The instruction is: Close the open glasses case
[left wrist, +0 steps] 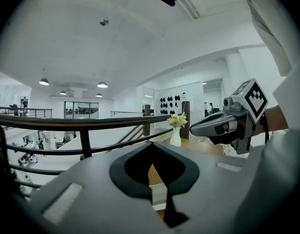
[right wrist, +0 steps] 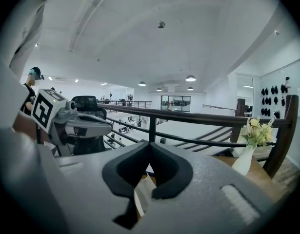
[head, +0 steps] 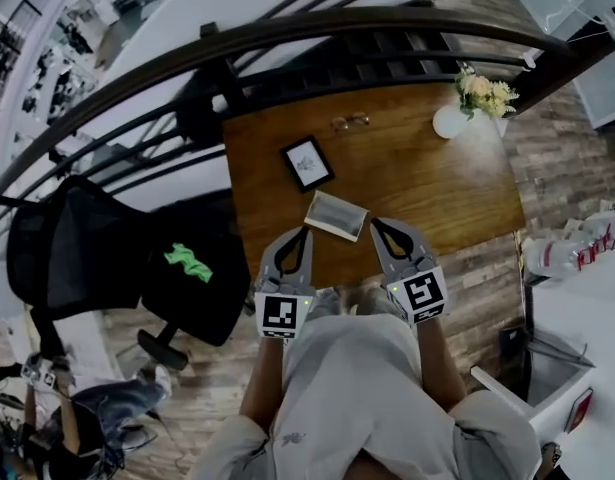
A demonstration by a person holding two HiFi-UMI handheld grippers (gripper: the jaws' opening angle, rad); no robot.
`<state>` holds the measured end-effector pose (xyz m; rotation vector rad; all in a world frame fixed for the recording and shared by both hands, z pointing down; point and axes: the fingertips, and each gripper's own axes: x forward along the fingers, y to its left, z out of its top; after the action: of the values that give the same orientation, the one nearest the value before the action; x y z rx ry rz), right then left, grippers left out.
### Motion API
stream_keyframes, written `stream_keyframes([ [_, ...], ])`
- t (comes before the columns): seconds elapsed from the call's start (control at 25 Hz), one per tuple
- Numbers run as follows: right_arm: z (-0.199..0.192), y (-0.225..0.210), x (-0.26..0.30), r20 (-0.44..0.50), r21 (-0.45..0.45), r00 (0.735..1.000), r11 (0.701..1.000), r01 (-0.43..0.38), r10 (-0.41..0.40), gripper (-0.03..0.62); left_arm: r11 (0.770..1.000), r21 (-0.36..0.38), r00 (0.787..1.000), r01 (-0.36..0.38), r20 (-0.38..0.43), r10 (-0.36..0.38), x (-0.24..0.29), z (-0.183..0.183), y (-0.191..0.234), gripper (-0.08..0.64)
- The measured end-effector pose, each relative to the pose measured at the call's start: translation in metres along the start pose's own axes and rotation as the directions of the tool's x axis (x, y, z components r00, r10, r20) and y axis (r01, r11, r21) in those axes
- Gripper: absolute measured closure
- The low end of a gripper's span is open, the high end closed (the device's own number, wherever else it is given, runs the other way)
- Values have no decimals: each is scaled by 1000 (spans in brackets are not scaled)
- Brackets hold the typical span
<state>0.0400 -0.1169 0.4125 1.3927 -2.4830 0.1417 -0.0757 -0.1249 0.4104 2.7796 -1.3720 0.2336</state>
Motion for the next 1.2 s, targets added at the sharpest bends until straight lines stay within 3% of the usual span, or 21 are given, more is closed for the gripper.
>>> stream_keyframes([
  [0.56,-69,-23,44,-168,46,986,999,-15,23,589,997,-52,986,60,-151,-67,59,-84,2,540],
  [1.2,-131,-52,93,-292,53,945,989,-140,149,589,991,-129,953,20,-299,-58,109,-161,-13,540],
])
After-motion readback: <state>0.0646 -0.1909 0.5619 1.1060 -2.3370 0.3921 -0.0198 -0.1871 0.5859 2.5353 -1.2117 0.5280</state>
